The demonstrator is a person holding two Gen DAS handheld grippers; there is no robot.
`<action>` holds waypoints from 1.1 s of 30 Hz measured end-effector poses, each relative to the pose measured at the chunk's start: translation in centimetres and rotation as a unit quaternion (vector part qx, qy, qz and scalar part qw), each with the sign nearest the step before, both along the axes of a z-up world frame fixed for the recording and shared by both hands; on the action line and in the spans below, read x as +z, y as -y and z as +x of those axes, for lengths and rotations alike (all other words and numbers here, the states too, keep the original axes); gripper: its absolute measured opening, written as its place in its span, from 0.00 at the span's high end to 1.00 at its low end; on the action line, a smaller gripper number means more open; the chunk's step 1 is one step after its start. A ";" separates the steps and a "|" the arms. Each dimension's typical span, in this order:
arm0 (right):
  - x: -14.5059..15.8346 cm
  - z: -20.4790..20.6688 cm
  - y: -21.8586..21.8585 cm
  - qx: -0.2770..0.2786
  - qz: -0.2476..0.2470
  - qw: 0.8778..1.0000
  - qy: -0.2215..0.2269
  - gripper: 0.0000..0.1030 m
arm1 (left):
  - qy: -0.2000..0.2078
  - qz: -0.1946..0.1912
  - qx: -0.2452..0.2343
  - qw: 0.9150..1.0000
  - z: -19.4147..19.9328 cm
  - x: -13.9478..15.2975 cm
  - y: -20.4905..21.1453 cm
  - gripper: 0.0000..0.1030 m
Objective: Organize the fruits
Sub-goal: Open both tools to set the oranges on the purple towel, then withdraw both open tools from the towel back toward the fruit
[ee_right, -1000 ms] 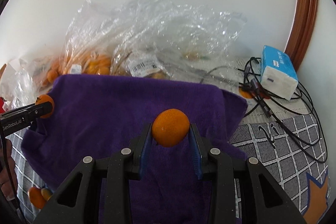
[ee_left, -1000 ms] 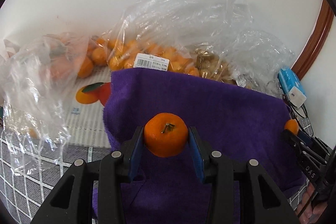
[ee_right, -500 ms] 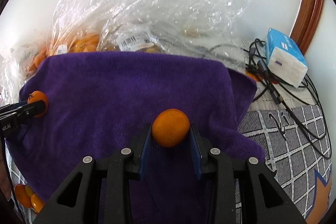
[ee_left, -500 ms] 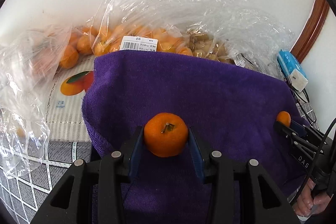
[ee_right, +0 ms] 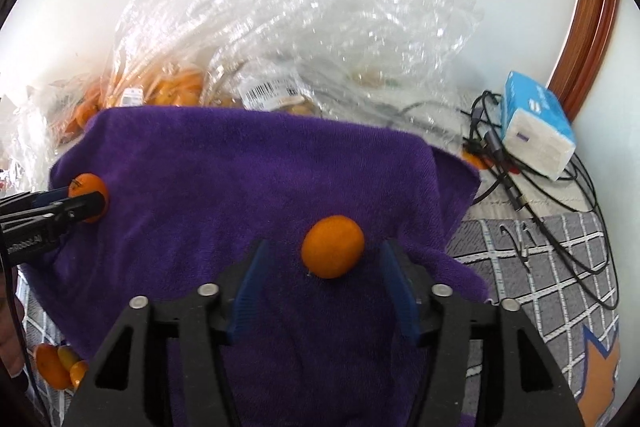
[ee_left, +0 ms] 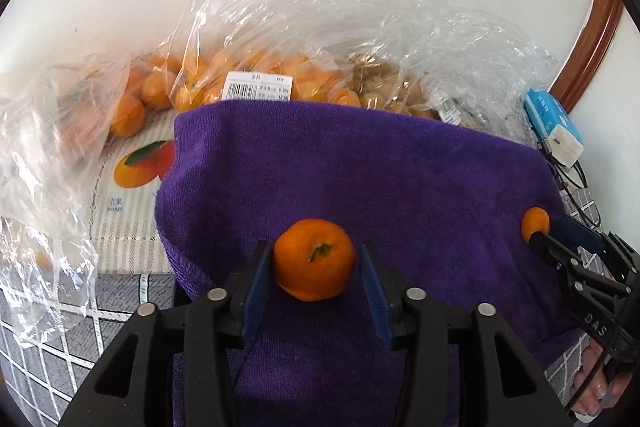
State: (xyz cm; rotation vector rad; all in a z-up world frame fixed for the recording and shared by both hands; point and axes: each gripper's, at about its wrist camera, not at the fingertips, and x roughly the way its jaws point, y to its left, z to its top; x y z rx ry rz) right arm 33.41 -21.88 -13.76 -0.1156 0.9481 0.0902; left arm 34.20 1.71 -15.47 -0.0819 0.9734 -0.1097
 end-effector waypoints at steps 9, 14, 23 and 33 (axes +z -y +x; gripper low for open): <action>4.4 -4.1 0.3 -0.019 -0.003 0.999 0.028 0.39 | 0.063 -0.003 0.001 0.998 -2.4 4.8 0.2 0.32; 6.1 -7.3 0.6 -0.024 -0.009 0.999 0.032 0.37 | 0.091 -0.016 0.015 0.996 -4.4 8.0 0.3 0.31; 8.1 -13.2 3.0 -0.047 0.004 0.998 0.048 0.36 | 0.125 -0.016 0.025 0.992 -11.1 11.1 0.0 0.31; 8.4 -18.3 5.3 -0.040 0.055 0.995 0.070 0.36 | 0.135 0.005 0.044 0.990 -19.1 10.8 -1.2 0.31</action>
